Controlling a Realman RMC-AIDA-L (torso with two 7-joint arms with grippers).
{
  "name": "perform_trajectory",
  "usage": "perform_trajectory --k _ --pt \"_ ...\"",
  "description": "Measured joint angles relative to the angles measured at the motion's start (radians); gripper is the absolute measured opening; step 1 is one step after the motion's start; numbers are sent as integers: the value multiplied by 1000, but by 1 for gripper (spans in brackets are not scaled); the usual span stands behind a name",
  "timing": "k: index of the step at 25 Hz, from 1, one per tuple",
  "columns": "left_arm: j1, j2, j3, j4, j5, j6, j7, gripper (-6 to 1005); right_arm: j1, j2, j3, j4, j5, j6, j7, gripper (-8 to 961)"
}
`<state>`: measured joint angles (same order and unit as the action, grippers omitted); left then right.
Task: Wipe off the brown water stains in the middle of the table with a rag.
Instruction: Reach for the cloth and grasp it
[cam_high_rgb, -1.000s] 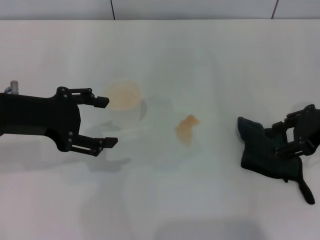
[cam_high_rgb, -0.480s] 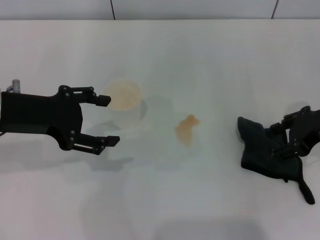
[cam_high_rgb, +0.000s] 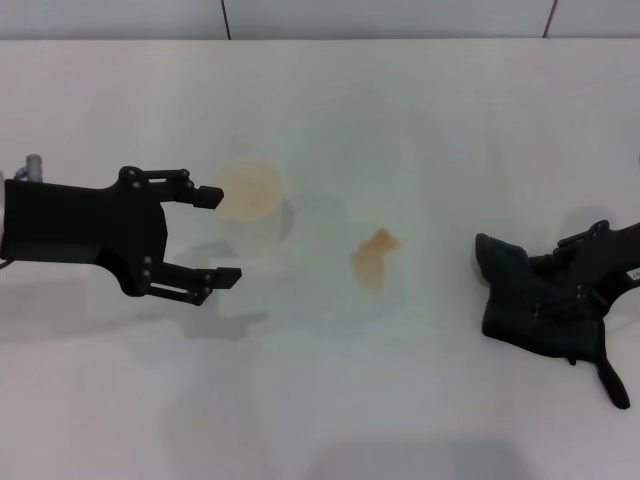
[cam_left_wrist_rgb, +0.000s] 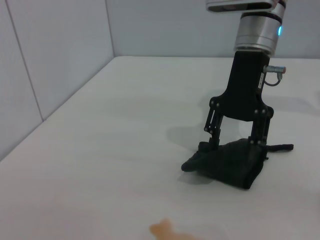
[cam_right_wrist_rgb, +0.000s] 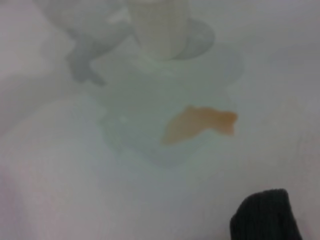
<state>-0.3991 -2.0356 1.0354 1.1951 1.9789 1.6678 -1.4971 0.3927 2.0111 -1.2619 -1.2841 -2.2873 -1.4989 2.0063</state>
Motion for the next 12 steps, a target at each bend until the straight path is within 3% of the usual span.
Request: perform_trajectory --k 4,9,12 --pt "-4 0 0 0 0 0 0 890 0 0 -6 0 0 13 1 667" --pt "-4 0 0 -1 0 -2 0 890 -6 0 -39 0 0 54 2 570" --pt "-3 0 0 -1 0 -2 0 890 -8 0 -49 0 0 71 3 570"
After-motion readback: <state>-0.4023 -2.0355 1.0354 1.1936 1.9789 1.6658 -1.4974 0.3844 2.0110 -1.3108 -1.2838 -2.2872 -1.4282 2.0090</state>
